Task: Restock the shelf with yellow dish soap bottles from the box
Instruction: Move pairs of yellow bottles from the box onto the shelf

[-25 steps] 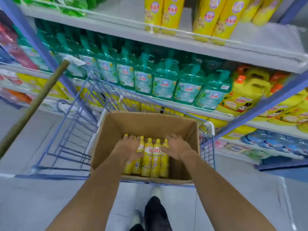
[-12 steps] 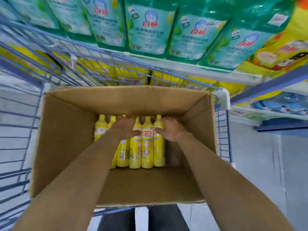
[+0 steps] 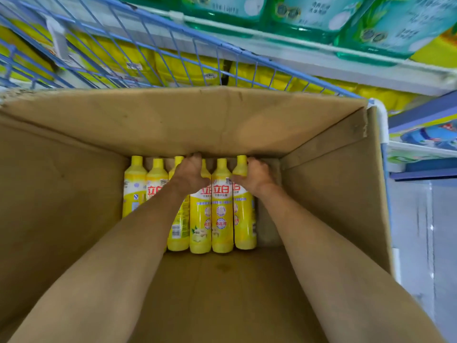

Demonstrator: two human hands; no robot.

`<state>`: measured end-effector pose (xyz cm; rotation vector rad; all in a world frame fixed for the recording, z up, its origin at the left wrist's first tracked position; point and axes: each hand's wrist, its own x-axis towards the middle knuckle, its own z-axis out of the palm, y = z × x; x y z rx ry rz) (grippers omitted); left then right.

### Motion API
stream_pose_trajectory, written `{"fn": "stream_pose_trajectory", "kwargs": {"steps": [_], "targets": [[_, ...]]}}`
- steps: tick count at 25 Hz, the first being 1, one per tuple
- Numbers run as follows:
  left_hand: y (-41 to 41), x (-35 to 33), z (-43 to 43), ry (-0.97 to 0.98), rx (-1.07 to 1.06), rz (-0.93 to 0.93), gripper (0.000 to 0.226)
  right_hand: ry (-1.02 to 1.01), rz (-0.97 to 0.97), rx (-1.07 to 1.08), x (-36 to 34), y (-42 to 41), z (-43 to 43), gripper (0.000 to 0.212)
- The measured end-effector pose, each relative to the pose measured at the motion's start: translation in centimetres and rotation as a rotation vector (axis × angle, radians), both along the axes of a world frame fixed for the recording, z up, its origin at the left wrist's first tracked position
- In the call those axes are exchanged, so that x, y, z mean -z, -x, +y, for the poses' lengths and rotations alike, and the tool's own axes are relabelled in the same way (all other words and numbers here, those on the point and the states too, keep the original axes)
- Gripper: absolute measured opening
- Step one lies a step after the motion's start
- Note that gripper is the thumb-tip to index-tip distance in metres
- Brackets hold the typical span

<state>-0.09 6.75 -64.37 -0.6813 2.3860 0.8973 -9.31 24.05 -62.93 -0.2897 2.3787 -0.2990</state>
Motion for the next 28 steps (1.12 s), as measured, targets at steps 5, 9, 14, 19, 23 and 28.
{"fn": "stream_pose_trajectory", "kwargs": {"steps": [5,9,14,19,23,28], "targets": [[-0.2,-0.4,0.3,-0.217,-0.287,0.054,0.062,0.109,-0.176,0.174,0.7,-0.1,1.9,0.073],[-1.5,-1.9,0.2,-0.454,-0.349,0.026,0.057,0.222,-0.256,0.224,-0.6,-1.1,2.2,0.058],[-3.8,-3.7,1.4,-0.526,-0.329,0.171,0.082,0.301,-0.148,0.058,-5.8,-2.7,1.9,0.065],[-3.8,-16.7,1.3,-0.421,-0.232,0.306,0.073,0.378,-0.007,-0.058,-15.7,-3.0,3.2,0.070],[-1.1,-28.7,-0.1,-0.318,-0.108,0.393,0.081,0.518,0.047,-0.074,-27.3,-1.1,2.4,0.068],[2.5,-44.1,-1.9,-0.201,0.033,0.617,0.076,0.653,0.197,-0.135,-42.5,2.7,1.5,0.066]]}}
